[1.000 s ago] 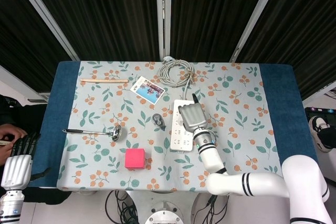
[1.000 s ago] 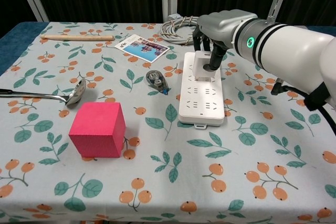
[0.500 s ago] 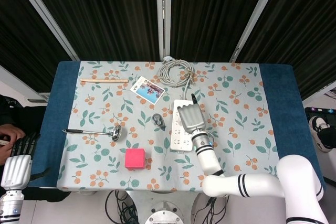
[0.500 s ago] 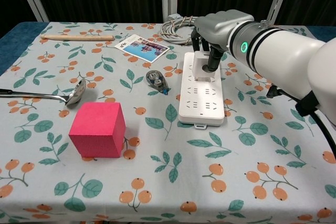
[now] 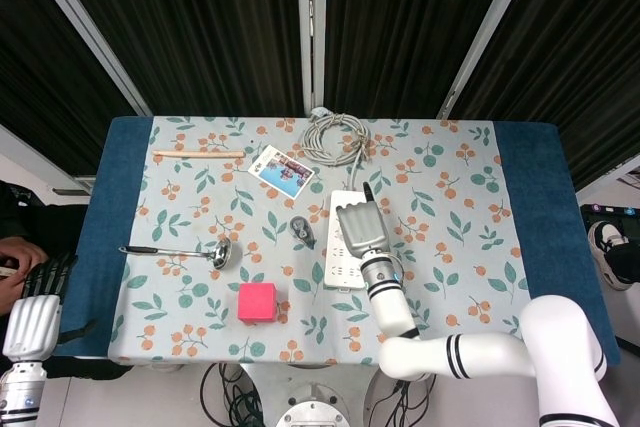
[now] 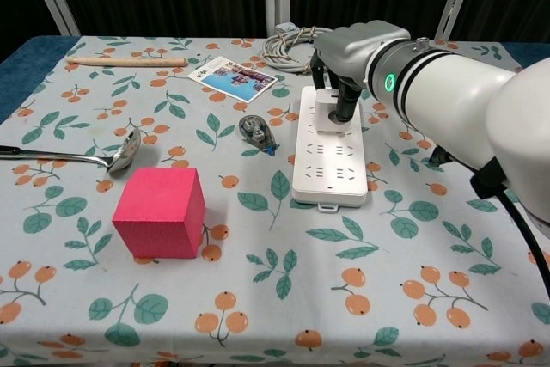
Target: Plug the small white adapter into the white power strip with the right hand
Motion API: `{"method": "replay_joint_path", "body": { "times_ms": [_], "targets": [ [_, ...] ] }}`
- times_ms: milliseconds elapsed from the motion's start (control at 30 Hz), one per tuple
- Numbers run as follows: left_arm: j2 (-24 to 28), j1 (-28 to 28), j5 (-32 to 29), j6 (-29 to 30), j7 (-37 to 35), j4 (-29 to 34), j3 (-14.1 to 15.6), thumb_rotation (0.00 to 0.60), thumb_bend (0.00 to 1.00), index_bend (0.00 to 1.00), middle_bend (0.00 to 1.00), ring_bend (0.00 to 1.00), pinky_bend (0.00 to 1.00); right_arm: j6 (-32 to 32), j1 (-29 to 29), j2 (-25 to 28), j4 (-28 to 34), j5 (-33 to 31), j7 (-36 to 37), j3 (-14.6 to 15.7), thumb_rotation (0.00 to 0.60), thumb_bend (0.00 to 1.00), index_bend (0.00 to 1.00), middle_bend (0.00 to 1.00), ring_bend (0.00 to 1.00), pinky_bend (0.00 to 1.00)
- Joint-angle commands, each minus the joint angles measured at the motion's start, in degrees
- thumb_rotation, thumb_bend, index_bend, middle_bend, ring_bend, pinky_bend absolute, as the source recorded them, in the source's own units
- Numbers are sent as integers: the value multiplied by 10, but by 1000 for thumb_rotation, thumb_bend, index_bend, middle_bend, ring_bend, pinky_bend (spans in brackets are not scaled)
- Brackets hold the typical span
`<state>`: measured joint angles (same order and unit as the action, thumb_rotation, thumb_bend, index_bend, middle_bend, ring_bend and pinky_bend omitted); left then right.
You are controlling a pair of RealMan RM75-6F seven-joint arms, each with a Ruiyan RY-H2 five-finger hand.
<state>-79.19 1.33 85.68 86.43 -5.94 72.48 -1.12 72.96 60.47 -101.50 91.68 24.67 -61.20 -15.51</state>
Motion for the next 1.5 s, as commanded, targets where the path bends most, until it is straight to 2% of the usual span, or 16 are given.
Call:
{"method": "replay_joint_path", "body": {
  "times_ms": [33, 333, 433, 500, 600, 767, 867, 967, 1200, 1333, 1433, 1500],
  "targets": [
    [0, -1, 0, 1, -2, -1, 0, 600, 0, 20, 0, 0, 0, -2, 4, -5, -7, -4, -3, -4, 600, 849, 797, 714, 490, 0],
    [-3, -2, 0, 0, -7, -7, 1, 600, 0, 20, 0, 0, 0, -11, 2, -11, -23, -10, 0, -4, 600, 849, 790, 709, 489, 0],
    [-2, -2, 0, 1, -7, -6, 1, 600, 0, 20, 0, 0, 0, -14, -2, -6, -20, -6, 7, -3, 600, 833, 751, 679, 487, 0],
    [-2, -2, 0, 1, -6, -6, 1, 600, 0, 21, 0, 0, 0, -16, -5, -2, -17, -3, 12, -2, 600, 774, 703, 650, 479, 0],
    [-2, -1, 0, 1, -5, -5, 1, 600, 0, 20, 0, 0, 0, -19, -9, 3, -11, -3, 17, -1, 600, 613, 607, 591, 439, 0],
    [-1, -1, 1, 2, -3, -3, 1, 600, 0, 20, 0, 0, 0, -22, -15, 12, 1, -1, 24, 0, 600, 356, 346, 430, 320, 0],
    [0, -1, 1, 3, -2, -2, 0, 600, 0, 20, 0, 0, 0, -22, -18, 19, 10, 3, 30, 1, 600, 311, 226, 350, 266, 0],
    [1, -1, 2, 4, -1, 0, 0, 600, 0, 20, 0, 0, 0, -21, -21, 24, 17, 7, 34, 3, 600, 302, 165, 313, 245, 0],
    [4, -2, 2, 7, 5, 6, 0, 600, 0, 21, 0, 0, 0, -22, -33, 55, 57, 15, 45, 11, 600, 303, 119, 284, 213, 0],
    [7, -4, 2, 10, 8, 12, -1, 600, 0, 21, 0, 0, 0, -20, -60, 97, 113, 63, 96, 13, 600, 309, 113, 283, 190, 0],
    [9, -5, 2, 12, 9, 16, -1, 600, 0, 20, 0, 0, 0, -27, -101, 118, 129, 158, 212, 10, 600, 324, 209, 353, 211, 0],
    [10, -6, 2, 14, 10, 19, -1, 600, 0, 20, 0, 0, 0, -36, -137, 117, 115, 238, 339, 6, 600, 335, 355, 433, 282, 38]
  ]
}}
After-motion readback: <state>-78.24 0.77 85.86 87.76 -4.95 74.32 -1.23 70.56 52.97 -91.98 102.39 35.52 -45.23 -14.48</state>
